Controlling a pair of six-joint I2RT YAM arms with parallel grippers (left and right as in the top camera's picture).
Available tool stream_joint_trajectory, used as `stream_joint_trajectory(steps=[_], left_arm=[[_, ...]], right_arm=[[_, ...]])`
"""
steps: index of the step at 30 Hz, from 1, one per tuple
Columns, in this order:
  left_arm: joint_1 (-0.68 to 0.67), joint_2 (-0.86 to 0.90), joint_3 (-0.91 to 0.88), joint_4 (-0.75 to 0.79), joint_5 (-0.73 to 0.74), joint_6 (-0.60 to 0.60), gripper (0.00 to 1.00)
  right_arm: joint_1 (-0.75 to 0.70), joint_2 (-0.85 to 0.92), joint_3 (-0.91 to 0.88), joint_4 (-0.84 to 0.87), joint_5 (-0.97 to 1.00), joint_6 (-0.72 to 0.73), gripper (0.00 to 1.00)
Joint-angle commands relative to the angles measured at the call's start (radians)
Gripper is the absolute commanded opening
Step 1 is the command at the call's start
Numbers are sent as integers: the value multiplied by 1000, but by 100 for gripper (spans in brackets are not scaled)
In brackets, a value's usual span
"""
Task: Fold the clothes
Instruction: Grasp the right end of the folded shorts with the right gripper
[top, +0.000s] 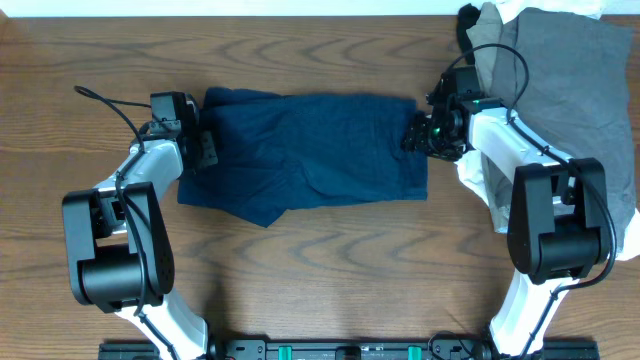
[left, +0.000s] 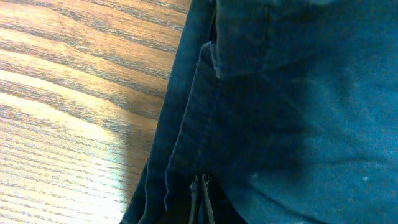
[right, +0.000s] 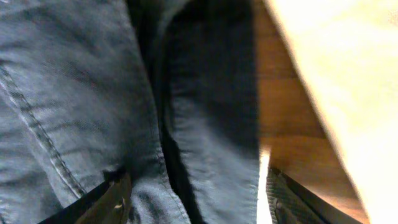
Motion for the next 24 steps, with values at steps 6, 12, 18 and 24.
stream_joint_trajectory(steps=[6, 12, 18, 24], left_arm=[[2, 24, 2, -6, -17, -13, 6], [2, 25, 2, -7, -17, -13, 6], [-1, 25, 2, -7, -17, -13, 6], [-17, 25, 2, -6, -17, -13, 6]], right_arm=[[-6, -17, -8, -39, 61, -4, 71], [-7, -28, -8, -25, -36, -74, 74], [-31, -27, -9, -33, -89, -158, 89], [-54, -15, -11, -40, -119, -198, 91]])
